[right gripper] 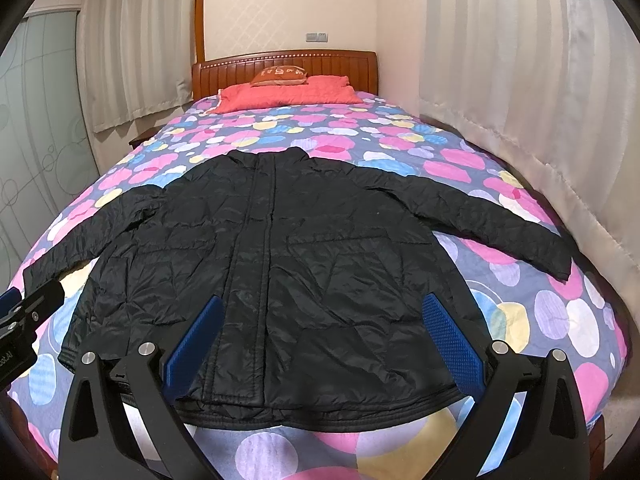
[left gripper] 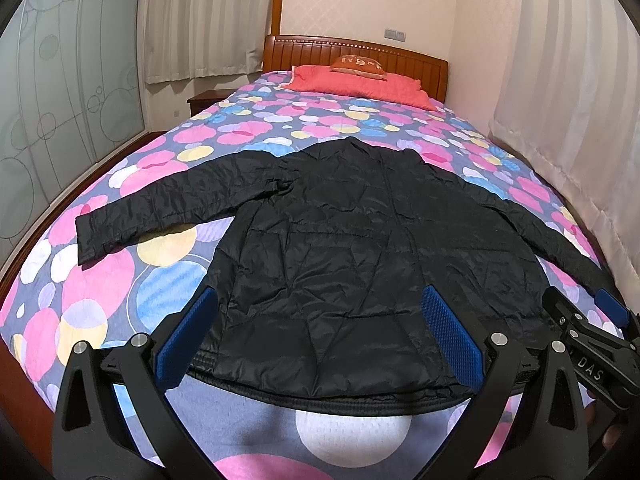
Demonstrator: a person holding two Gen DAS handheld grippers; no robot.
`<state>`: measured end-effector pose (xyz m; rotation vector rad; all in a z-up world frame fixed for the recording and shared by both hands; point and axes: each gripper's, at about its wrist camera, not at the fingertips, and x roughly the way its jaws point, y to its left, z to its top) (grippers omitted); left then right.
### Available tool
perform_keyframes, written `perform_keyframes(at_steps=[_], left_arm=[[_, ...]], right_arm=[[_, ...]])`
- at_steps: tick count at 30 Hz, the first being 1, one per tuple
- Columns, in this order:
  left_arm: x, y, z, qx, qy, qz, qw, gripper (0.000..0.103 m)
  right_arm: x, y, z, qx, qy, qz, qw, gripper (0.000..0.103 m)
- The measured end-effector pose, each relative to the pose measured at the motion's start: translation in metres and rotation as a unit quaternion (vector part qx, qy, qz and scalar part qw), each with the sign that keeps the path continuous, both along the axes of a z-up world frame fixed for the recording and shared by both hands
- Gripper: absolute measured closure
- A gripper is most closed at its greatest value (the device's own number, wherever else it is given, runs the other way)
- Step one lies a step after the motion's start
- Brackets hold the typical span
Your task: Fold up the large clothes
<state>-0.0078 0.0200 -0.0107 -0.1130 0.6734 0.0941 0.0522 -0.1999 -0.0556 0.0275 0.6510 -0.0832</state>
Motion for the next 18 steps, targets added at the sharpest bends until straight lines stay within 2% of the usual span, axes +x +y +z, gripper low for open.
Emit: perform_keyframes(at_steps=[8,12,18], left_arm=[[0.000,0.001,-0.004,-0.002,0.001,0.001,1.0000,0.002],[0.005,0.006,-0.011,-0.021,0.005,-0.004,0.9998,0.002],[0.024,0.017,-0.028,-0.057,0.044,-0.004,0.9974,0.002]], right_arm=[[0.000,0.001,-0.002,0.000,0.001,0.000,1.000,0.004],[0.000,0.003,-0.003,0.004,0.003,0.000,1.000,0.004],[0.013,-0.009,-0.016,0.017,0.022,-0.001,1.000,0.004]])
